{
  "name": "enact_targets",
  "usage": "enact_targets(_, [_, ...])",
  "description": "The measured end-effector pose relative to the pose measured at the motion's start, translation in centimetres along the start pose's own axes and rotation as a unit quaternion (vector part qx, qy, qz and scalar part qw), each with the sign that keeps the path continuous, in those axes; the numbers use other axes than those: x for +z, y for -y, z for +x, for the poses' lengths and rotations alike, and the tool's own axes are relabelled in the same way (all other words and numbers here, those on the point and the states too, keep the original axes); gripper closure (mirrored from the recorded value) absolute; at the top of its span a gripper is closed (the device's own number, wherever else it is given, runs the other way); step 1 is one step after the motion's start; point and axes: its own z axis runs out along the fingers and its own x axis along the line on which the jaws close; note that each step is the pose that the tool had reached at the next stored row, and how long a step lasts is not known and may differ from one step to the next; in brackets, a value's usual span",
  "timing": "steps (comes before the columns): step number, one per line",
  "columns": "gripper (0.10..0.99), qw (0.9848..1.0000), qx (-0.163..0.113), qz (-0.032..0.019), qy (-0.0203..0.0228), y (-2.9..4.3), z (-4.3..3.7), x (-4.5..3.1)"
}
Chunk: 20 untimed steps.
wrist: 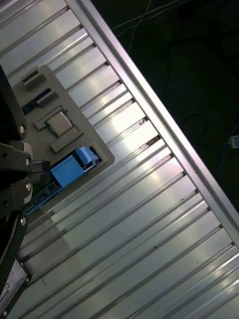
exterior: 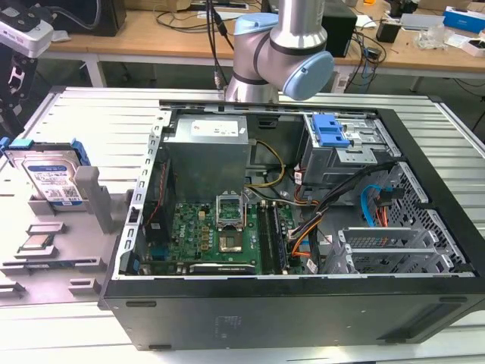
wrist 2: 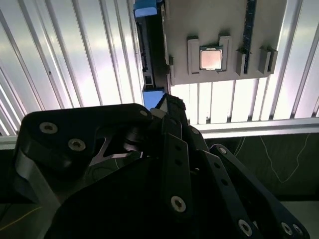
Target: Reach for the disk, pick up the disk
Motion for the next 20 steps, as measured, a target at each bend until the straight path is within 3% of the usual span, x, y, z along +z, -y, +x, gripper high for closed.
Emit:
enact_targets(9, [0.98,0.9993,-0.037,0.0,-0.0014,0.0,0.0,0.0])
enact_targets(20, [0.98,0.9971,-0.076,0.0,-0.0029,0.0,0.0,0.0])
